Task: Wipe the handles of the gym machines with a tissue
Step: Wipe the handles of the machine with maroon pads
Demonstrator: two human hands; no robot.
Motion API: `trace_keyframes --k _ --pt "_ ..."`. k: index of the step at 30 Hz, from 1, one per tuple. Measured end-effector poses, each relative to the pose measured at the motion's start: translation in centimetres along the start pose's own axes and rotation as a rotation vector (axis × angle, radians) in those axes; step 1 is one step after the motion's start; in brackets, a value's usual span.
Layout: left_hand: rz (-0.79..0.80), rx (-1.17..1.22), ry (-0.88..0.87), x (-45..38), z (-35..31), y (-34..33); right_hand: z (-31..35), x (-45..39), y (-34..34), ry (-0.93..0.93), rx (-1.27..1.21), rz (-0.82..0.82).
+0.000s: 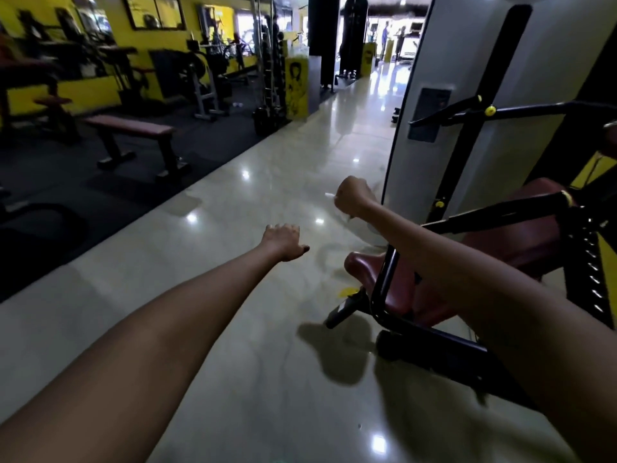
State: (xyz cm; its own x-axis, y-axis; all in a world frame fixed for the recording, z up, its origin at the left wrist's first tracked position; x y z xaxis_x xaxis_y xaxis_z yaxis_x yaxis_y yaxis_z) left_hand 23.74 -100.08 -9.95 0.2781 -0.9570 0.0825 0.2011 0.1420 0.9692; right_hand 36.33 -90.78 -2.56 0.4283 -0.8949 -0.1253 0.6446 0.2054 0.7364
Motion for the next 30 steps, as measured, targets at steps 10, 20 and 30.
trace_keyframes --k 10,20,30 --pt "0.038 -0.115 -0.079 -7.7 4.4 -1.4 0.7 -7.5 -4.0 -0.046 0.206 0.06" --pt "0.099 0.021 -0.096 -20.2 9.9 -1.4 -0.2 -17.9 -5.9 -0.111 0.3 0.022" --pt "0.118 0.005 -0.23 -31.7 9.8 -2.7 -5.3 -26.4 -7.0 -0.204 0.369 0.015"
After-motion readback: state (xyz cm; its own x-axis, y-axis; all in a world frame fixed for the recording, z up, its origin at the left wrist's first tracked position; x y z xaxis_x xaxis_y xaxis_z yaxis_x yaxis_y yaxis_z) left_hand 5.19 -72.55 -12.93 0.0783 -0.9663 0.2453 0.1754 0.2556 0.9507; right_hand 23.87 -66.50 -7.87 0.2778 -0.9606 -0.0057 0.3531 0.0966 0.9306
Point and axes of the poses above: each hand's wrist, its own x-axis away from the middle knuckle, its own y-axis out of the back of the hand, z = x × y, the point moved 2 cm from there along -x, towards the middle knuckle, and after that the axes turned 10 degrees about -x, right-handed, at the moved point
